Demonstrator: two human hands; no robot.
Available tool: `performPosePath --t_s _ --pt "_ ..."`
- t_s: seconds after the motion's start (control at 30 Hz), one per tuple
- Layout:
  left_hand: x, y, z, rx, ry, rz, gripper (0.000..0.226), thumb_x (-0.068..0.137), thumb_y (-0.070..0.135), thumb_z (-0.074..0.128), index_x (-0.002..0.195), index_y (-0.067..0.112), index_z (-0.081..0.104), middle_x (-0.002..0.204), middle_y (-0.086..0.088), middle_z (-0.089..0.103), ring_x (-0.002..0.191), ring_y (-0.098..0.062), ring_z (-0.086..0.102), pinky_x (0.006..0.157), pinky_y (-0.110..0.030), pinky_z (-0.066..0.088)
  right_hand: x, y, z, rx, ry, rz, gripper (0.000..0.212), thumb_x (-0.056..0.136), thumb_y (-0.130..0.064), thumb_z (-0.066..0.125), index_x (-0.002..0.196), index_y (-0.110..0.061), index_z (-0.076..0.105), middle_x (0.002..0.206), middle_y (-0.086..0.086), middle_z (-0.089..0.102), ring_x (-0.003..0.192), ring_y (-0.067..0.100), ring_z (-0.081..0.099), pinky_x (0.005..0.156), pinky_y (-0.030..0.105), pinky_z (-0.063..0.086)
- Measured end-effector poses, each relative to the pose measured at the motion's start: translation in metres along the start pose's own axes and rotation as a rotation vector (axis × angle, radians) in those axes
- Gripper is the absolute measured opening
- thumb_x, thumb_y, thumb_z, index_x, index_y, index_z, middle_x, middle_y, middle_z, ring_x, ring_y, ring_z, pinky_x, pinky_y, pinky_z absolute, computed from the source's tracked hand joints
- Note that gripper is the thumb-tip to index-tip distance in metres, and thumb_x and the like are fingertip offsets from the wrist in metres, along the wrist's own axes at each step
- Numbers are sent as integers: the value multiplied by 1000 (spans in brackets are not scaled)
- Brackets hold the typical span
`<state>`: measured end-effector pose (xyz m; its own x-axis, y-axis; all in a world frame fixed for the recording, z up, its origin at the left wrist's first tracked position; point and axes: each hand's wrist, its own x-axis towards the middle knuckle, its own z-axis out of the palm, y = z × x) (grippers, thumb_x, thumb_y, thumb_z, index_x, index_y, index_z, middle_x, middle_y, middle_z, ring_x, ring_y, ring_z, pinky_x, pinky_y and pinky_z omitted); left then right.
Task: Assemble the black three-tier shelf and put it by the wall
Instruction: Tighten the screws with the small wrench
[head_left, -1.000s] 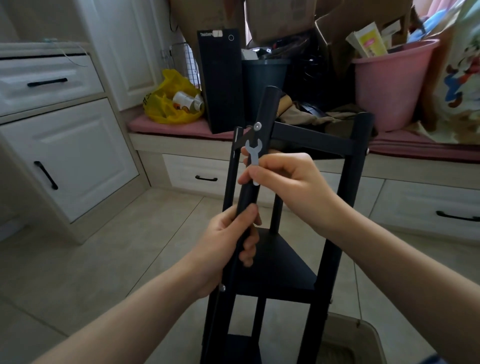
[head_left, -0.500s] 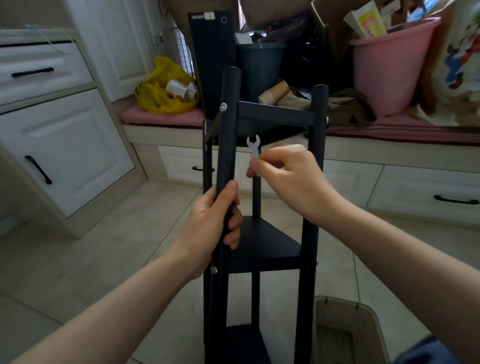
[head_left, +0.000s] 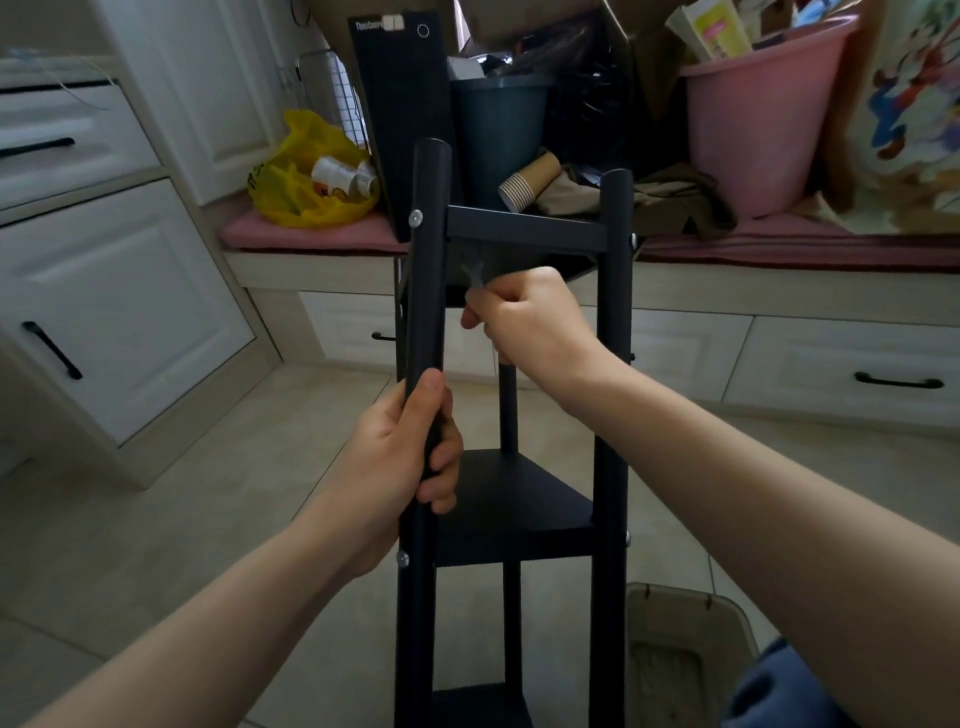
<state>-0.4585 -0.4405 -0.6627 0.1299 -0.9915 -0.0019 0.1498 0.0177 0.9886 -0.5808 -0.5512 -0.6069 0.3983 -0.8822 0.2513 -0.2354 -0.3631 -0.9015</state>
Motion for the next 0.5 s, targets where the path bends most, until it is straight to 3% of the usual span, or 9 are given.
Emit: performPosePath --t_s 0.27,0.5 --pt "-2 -1 -1 14 -22 7 54 79 68 61 87 16 50 59 2 43 40 -10 36 39 -22 37 3 -2 5 54 111 -120 30 97 -15 55 74 -3 70 59 3 59 48 3 50 50 19 43" --pt "-3 1 4 7 -30 -15 56 77 69 62 86 15 49 58 1 42 39 -10 36 39 -22 37 5 -2 6 83 132 -164 31 97 -16 57 74 -3 71 73 12 71 61 20 62 55 25 48"
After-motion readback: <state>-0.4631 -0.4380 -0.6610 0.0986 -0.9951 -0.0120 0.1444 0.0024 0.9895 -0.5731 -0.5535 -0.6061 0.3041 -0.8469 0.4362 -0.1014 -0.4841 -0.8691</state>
